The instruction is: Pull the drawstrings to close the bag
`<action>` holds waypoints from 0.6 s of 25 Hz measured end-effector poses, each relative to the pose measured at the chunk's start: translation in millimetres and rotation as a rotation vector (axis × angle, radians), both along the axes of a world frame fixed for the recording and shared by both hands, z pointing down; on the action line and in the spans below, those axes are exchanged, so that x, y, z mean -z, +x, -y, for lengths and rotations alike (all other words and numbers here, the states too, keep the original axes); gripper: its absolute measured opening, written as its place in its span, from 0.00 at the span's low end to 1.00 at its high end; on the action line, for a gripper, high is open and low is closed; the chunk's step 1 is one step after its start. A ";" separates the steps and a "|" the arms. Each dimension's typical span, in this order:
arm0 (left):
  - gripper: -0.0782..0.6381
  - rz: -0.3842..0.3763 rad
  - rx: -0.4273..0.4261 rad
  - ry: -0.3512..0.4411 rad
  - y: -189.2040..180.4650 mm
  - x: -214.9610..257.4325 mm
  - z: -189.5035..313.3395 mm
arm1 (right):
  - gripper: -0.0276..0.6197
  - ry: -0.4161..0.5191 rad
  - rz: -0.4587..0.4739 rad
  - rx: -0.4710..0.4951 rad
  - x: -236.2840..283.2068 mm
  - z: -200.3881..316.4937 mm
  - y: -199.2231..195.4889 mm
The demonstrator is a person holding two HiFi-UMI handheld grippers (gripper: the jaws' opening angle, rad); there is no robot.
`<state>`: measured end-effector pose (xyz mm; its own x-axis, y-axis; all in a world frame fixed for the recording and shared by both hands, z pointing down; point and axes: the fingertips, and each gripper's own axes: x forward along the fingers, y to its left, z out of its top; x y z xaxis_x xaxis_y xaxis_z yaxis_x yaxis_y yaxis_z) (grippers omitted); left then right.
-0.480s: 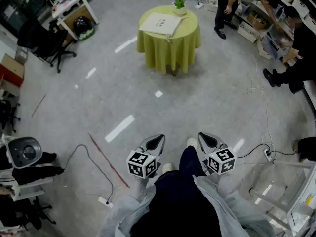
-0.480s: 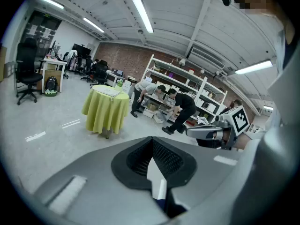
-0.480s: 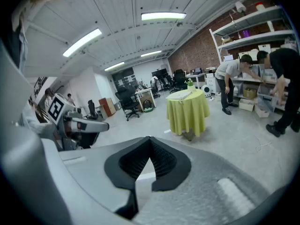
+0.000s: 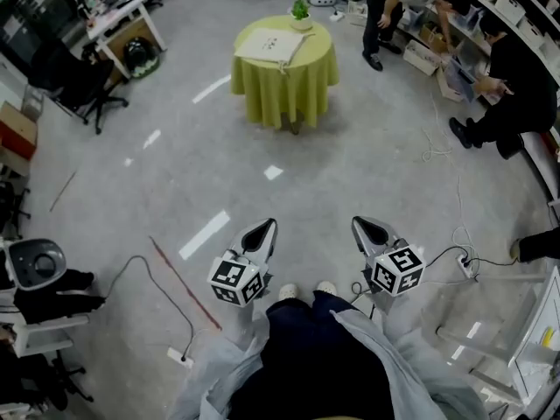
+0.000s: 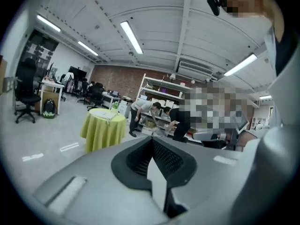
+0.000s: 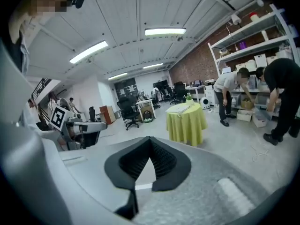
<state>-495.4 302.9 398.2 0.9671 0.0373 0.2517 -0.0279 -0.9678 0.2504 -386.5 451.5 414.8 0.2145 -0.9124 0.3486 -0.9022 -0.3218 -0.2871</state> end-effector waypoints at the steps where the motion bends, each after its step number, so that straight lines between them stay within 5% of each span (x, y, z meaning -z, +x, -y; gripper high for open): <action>1: 0.13 -0.004 -0.001 0.028 0.8 4.3 -4.4 | 0.05 -0.003 -0.020 -0.007 2.8 -3.6 0.8; 15: 0.13 -0.010 -0.035 0.079 31.3 13.5 -49.8 | 0.05 0.036 -0.118 0.036 20.8 -7.3 -0.4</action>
